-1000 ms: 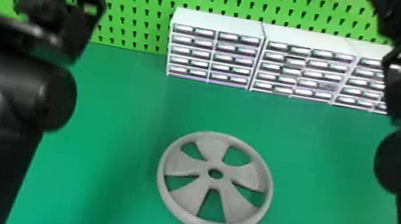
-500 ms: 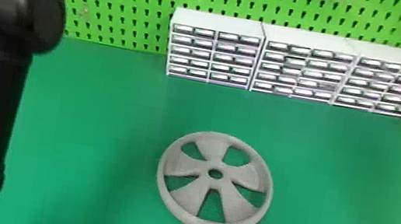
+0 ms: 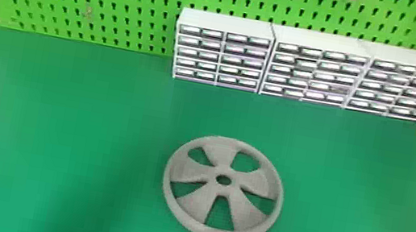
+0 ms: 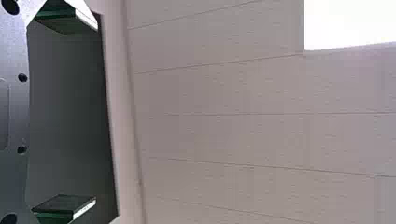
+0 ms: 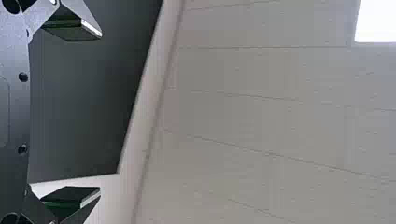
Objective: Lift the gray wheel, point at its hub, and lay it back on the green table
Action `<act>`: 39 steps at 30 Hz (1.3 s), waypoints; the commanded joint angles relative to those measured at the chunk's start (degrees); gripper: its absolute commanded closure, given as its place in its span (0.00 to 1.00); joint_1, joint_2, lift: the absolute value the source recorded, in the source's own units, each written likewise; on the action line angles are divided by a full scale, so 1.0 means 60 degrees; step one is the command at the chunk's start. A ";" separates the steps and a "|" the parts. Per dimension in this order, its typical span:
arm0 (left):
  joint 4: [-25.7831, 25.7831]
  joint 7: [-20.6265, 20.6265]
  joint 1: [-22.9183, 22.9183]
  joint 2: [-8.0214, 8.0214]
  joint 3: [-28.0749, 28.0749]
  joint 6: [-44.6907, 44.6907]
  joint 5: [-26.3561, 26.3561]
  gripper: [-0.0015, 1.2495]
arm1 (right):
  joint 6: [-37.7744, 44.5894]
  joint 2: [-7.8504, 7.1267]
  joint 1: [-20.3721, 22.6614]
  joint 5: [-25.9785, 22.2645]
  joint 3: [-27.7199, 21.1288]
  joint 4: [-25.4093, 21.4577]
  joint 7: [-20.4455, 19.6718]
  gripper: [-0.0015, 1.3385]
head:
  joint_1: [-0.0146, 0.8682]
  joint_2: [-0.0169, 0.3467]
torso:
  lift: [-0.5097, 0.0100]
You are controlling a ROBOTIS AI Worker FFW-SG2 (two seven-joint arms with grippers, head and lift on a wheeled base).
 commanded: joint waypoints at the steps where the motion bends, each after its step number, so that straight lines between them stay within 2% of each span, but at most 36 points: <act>1: -0.0235 0.0051 -0.0477 0.0067 0.0003 -0.0103 -0.0143 0.00 | -0.0054 -0.0110 -0.0527 0.0212 0.0123 -0.0135 -0.0068 0.10 | 0.80 0.18 | 0.80; 10: -0.0616 0.0139 -0.1034 0.0272 -0.0011 -0.0249 -0.0216 0.00 | -0.0068 -0.0257 -0.0923 0.0505 0.0211 -0.0369 -0.0244 0.10 | 0.80 0.18 | 0.80; 26: -0.0777 0.0476 -0.0711 0.0287 0.0033 -0.0630 -0.0290 0.00 | -0.0083 -0.0242 -0.0761 0.0344 -0.0287 -0.0662 -0.0405 0.10 | 0.80 0.18 | 0.80; 39: -0.0923 0.0549 -0.0594 0.0287 0.0267 -0.0674 -0.0172 0.00 | -0.0083 -0.0301 -0.0761 0.0491 -0.0140 -0.0662 -0.0522 0.10 | 0.80 0.18 | 0.80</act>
